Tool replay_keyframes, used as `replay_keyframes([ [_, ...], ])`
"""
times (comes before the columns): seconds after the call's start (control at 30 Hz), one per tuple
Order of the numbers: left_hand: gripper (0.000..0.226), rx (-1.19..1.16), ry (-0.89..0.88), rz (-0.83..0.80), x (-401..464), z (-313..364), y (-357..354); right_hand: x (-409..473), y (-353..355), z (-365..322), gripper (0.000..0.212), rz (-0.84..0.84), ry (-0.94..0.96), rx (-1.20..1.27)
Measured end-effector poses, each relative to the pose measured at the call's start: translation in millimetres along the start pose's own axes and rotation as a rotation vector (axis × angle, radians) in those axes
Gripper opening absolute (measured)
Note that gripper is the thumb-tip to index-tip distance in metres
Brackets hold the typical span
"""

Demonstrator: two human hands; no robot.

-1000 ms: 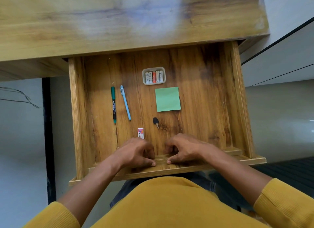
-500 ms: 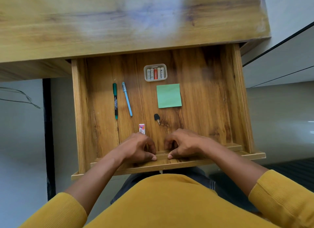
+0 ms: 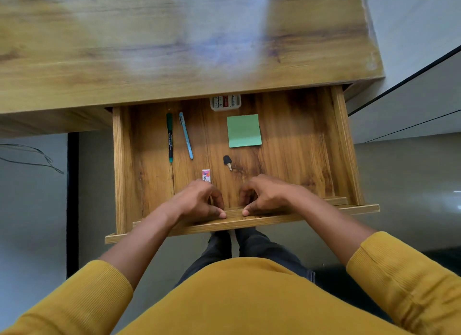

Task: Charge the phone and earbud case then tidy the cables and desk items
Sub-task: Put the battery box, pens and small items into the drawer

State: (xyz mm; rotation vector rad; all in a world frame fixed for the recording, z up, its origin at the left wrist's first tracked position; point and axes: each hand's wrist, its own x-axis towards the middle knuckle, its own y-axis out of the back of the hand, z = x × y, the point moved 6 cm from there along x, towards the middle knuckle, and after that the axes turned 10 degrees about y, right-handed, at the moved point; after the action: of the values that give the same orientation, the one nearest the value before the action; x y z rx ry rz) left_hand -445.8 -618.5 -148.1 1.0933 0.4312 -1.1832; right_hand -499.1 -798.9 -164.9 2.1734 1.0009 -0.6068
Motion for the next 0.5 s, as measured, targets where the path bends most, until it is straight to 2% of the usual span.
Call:
replay_keyframes([
  [0.5,0.036,0.096,0.151,0.114,23,4,65,21,67,-9,0.03,0.079,-0.055,0.001],
])
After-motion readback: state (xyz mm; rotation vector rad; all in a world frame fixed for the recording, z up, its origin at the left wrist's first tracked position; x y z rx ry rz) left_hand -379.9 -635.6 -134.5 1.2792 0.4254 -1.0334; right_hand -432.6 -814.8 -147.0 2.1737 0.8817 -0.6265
